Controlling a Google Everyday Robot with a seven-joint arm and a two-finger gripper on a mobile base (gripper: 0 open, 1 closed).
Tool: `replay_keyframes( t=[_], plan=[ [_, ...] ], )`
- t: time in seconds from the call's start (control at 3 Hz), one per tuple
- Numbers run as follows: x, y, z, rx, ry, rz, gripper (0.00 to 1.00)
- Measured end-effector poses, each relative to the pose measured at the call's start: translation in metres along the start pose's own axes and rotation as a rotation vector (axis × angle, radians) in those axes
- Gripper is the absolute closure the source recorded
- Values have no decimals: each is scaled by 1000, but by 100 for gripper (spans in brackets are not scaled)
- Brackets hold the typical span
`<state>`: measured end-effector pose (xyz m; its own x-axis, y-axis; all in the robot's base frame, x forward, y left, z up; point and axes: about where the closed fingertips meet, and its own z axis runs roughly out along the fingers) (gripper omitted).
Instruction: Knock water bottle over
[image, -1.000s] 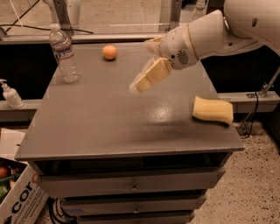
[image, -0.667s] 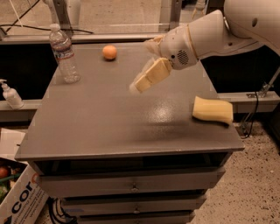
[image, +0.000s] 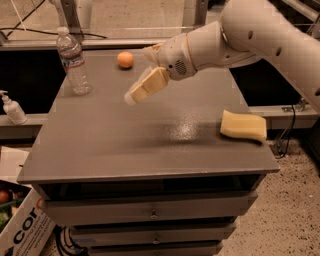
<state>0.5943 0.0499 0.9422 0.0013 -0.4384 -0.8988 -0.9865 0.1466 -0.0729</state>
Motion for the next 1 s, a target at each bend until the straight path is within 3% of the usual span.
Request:
replay_keyframes(
  t=[0.33, 0.67, 1.0],
  plan=[
    [-4, -10, 28, -7, -35, -3, 0],
    [-9, -52, 92, 35, -75, 8, 0],
    [-9, -52, 92, 35, -75, 8, 0]
  ],
)
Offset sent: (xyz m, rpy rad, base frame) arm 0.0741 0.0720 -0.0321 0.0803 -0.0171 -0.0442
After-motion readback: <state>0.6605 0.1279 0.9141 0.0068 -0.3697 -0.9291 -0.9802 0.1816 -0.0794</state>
